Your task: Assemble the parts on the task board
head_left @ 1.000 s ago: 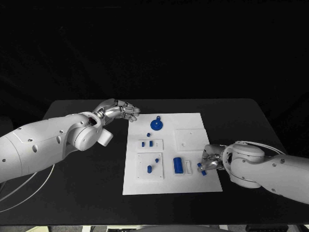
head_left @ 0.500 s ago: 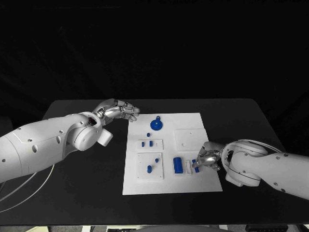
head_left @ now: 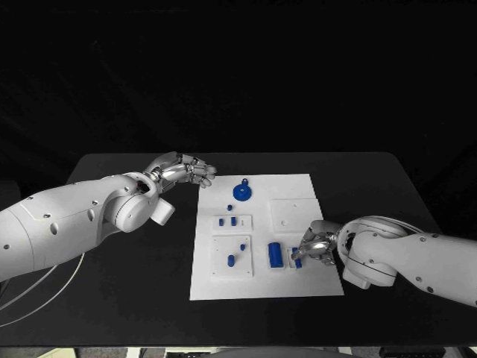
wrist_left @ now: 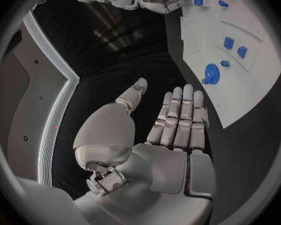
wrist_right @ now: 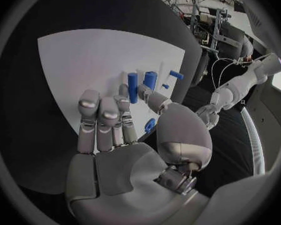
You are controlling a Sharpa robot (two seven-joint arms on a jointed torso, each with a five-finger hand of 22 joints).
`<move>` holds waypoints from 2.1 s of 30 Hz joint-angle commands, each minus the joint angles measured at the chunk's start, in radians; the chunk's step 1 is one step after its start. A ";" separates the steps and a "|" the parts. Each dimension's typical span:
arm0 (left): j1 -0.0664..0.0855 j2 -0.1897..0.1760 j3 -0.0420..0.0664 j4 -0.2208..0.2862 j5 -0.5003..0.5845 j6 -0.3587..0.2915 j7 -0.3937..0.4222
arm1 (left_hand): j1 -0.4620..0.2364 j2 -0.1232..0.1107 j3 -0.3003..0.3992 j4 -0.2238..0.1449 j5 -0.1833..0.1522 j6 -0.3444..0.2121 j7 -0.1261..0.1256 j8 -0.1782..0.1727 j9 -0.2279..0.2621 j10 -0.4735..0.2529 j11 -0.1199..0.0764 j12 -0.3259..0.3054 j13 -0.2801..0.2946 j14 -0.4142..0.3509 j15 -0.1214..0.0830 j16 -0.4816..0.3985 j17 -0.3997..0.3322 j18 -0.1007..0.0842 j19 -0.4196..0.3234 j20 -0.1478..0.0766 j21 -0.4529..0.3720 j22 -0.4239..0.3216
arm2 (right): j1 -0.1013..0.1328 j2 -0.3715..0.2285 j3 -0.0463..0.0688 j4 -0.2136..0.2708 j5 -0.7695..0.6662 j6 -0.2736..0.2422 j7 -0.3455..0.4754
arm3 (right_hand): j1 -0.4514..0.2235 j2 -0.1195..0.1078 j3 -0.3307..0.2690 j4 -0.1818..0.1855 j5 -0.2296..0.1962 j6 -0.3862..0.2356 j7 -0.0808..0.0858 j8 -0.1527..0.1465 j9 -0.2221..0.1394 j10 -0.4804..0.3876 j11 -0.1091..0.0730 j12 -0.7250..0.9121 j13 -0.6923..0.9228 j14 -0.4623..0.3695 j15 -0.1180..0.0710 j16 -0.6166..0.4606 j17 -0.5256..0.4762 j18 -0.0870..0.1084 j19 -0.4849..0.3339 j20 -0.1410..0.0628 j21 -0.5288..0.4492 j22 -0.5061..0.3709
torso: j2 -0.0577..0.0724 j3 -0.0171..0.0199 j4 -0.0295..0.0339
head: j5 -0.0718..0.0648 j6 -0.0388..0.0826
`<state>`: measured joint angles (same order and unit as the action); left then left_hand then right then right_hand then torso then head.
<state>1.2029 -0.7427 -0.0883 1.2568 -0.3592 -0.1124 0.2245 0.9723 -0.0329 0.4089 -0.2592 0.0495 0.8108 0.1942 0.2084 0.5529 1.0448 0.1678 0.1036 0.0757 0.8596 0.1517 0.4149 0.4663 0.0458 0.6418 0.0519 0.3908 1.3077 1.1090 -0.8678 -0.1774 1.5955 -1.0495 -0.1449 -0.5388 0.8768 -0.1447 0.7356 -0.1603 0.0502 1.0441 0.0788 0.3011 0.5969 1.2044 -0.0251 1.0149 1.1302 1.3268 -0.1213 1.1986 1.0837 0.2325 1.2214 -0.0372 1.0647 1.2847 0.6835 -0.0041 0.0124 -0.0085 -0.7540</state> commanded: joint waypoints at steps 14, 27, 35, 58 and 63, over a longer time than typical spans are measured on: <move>0.000 -0.002 0.000 0.007 0.005 0.009 0.006 | -0.004 0.006 0.003 0.001 0.002 -0.005 -0.002 0.003 -0.001 0.002 0.004 0.007 -0.001 0.004 0.001 -0.006 0.002 0.012 0.005 0.000 -0.007 0.011 | 0.000 0.032 -0.002 -0.032 0.003 0.030 0.000 | -0.019 -0.001 -0.003 0.004 -0.002 0.003 0.004 -0.002 -0.001 -0.002 -0.003 0.004 -0.001 -0.002 -0.008 0.003 -0.001 0.029 0.006 0.000 -0.003 -0.002 | 0.001 0.0002 0.0009 | 0.006 -0.001; 0.000 -0.002 0.000 0.011 0.005 0.012 0.006 | -0.005 0.006 0.002 0.001 0.002 -0.005 -0.001 0.004 -0.002 0.002 0.004 0.007 -0.001 0.004 0.001 -0.007 0.002 0.012 0.005 0.000 -0.007 0.011 | 0.000 0.036 -0.003 -0.042 -0.001 0.046 -0.005 | -0.022 0.000 -0.004 0.004 -0.001 0.003 0.004 -0.003 -0.001 -0.002 -0.003 0.003 -0.001 -0.002 -0.008 0.003 -0.002 0.029 0.006 0.000 -0.004 -0.003 | 0.000 0.0002 -0.0002 | 0.007 -0.004; 0.000 -0.002 0.000 0.010 0.005 0.012 0.006 | -0.005 0.005 0.002 0.001 0.002 -0.005 -0.001 0.004 -0.002 0.002 0.004 0.007 -0.001 0.004 0.001 -0.007 0.003 0.012 0.005 0.000 -0.008 0.011 | 0.000 0.042 -0.003 -0.046 -0.010 0.047 -0.005 | -0.028 -0.006 -0.006 0.003 -0.002 0.001 0.005 -0.005 -0.002 -0.004 -0.002 0.003 -0.001 -0.002 -0.008 0.002 -0.002 0.029 0.005 -0.001 -0.004 -0.003 | 0.000 0.0002 0.0002 | 0.008 -0.004; 0.000 -0.003 0.000 0.009 0.005 0.012 0.006 | -0.006 0.006 0.002 0.001 0.002 -0.005 -0.001 0.004 -0.002 0.002 0.004 0.007 -0.002 0.004 0.001 -0.009 0.004 0.012 0.006 0.000 -0.009 0.012 | -0.001 0.038 -0.004 -0.046 -0.017 0.042 0.013 | -0.103 -0.087 -0.068 0.057 -0.001 -0.007 0.007 -0.013 0.000 -0.014 0.000 0.001 -0.002 -0.004 -0.007 -0.002 -0.005 0.029 0.005 -0.008 -0.010 -0.010 | 0.000 0.0006 -0.0002 | 0.008 -0.004; 0.000 -0.003 0.000 0.009 0.005 0.012 0.006 | -0.006 0.006 0.002 0.001 0.002 -0.005 -0.001 0.004 -0.002 0.002 0.004 0.008 -0.002 0.004 0.001 -0.009 0.004 0.012 0.006 0.000 -0.009 0.012 | -0.001 0.023 -0.004 -0.044 -0.042 0.077 0.041 | -0.096 -0.108 -0.071 0.059 -0.001 -0.009 0.007 -0.014 0.001 -0.015 -0.001 0.001 -0.002 -0.005 -0.008 -0.003 -0.006 0.029 0.004 -0.011 -0.011 -0.011 | 0.000 0.0003 0.0000 | 0.007 -0.002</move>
<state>1.2030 -0.7469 -0.0884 1.2644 -0.3592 -0.1118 0.2229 0.9723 -0.0329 0.4089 -0.2592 0.0495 0.8108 0.1942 0.2084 0.5520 1.0448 0.1678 0.1076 0.0752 0.8595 0.1517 0.4109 0.4697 0.0440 0.6418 0.0519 0.3870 1.3079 1.1089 -0.8421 -0.1809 1.5502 -1.0655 -0.1076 -0.5289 0.7822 -0.2451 0.6665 -0.1049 0.0503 1.0394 0.0830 0.2923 0.5965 1.1987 -0.0266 1.0144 1.1292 1.3212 -0.1227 1.1986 1.0787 0.2330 1.2271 -0.0396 1.0569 1.2754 0.6835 -0.0035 0.0123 -0.0011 -0.7571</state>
